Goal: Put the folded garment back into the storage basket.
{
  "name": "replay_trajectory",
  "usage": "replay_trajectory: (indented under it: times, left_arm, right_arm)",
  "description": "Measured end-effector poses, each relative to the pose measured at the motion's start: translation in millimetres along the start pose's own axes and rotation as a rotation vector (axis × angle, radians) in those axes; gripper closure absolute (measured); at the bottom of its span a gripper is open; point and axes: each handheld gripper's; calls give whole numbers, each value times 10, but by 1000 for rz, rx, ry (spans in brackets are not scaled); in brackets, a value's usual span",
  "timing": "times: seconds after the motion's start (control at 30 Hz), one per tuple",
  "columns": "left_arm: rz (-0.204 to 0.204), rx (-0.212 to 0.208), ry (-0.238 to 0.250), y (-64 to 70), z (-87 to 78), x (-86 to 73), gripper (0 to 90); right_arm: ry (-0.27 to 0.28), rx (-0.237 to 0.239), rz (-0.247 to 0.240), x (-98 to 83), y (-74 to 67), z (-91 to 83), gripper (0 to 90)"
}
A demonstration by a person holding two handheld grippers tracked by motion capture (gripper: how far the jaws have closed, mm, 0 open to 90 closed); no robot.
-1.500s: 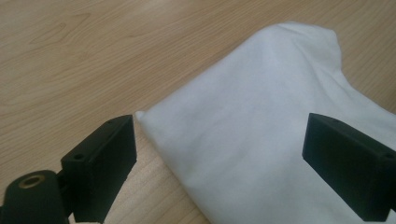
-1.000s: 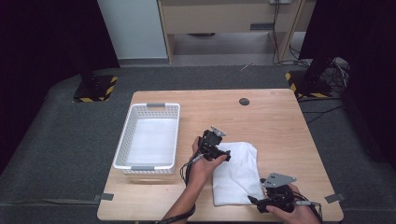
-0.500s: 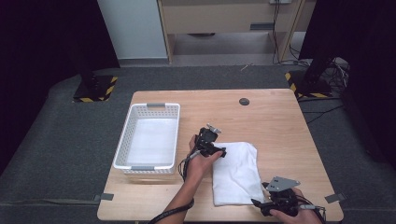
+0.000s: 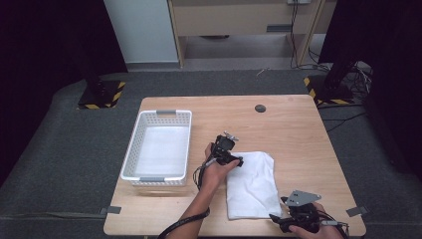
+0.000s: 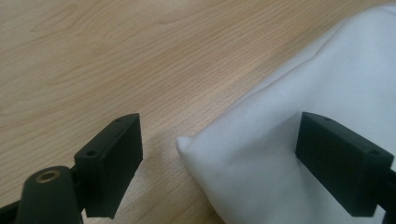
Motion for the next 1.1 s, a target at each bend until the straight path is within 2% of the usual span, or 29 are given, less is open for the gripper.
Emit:
replay_trajectory:
  times: [0.13, 0.3, 0.63, 0.83, 1.0, 1.1]
  left_arm:
    - [19, 0, -17, 13, 46, 4, 146]
    - [23, -5, -43, 22, 84, -1, 147]
    - [17, -26, -49, 6, 110, 1, 148]
    - [30, -37, -45, 21, 92, 5, 200]
    - [42, -51, -28, 47, 76, -4, 296]
    - [48, -59, -25, 46, 70, -8, 315]
  right_arm:
    - [4, 0, 1, -3, 10, -16, 265]
    - [-3, 0, 7, -48, 20, -38, 267]
    - [-4, 4, 15, -134, 17, -65, 265]
    - [-12, 7, 9, -125, 13, -37, 265]
    - [-26, 13, -1, -96, 5, 28, 266]
    - [-29, 17, -11, -76, -19, 59, 266]
Point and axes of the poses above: each handheld gripper's, and its own axes: z roughly forward along the jaws, x roughly out of its top, y roughly to its right, and after that the axes turned 5 degrees about x, right-handed
